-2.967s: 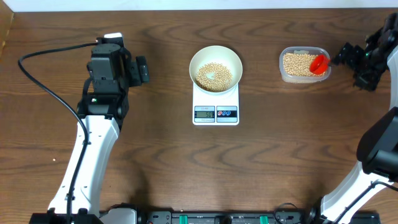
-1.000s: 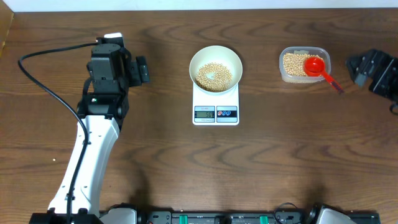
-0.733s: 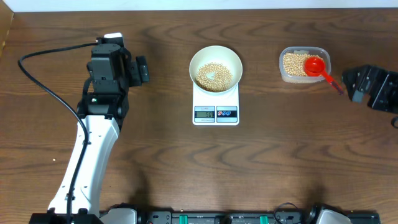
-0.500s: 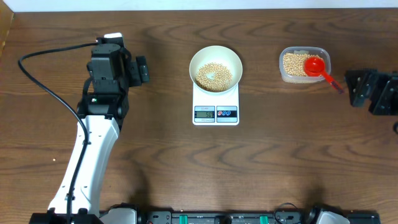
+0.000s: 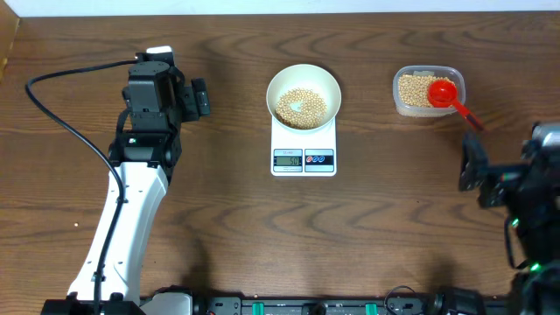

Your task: Scoop item into bowl and weigh 50g on scale

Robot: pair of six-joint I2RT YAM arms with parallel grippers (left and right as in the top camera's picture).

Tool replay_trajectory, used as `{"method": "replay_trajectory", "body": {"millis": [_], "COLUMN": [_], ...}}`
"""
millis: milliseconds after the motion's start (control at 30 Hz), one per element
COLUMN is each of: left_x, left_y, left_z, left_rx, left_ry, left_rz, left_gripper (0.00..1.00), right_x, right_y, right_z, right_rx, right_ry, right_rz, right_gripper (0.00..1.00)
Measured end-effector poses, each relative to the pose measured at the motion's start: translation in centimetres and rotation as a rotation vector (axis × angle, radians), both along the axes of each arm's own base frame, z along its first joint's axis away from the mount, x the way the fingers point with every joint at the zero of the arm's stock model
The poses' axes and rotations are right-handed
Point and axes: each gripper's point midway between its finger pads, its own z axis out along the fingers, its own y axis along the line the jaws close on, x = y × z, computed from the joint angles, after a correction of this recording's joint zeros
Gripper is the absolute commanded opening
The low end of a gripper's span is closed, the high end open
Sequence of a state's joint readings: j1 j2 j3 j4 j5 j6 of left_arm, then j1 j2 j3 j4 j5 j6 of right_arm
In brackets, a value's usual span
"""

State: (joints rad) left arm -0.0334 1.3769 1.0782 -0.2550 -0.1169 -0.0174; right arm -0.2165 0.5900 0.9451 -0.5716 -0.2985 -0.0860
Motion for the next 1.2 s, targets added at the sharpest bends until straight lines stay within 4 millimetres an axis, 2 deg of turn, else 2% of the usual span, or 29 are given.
{"method": "replay_trajectory", "body": {"millis": [233,533,700,900,1200], "left_x": [0.0,0.0,0.0,0.0,0.0], "left_y": [0.0,0.0,0.0,0.0,0.0], "left_z": [0.0,0.0,0.0,0.0,0.0], "left_rx": [0.0,0.0,0.0,0.0,0.0], "left_ry": [0.0,0.0,0.0,0.0,0.0], "left_rz": [0.0,0.0,0.0,0.0,0.0], "left_gripper": [0.99,0.99,0.99,0.99,0.99], "right_x": [-1.5,-1.2,-1.1,-1.2,-0.9], "right_y": [0.7,1.5,1.5,2.1,2.1], "right_z": [-4.9,-9.6,-10.7,-10.8,-13.5], "right_rx": [-0.014,-0.022,-0.023,-0.025,-0.026], "right_ry": [-0.057,-0.101,-0.111,-0.118,-0.116], "right_rz": [0.015,0.051,0.054,0.074,0.072], "right_gripper": [0.99,0.99,0.99,0.99,0.99]}}
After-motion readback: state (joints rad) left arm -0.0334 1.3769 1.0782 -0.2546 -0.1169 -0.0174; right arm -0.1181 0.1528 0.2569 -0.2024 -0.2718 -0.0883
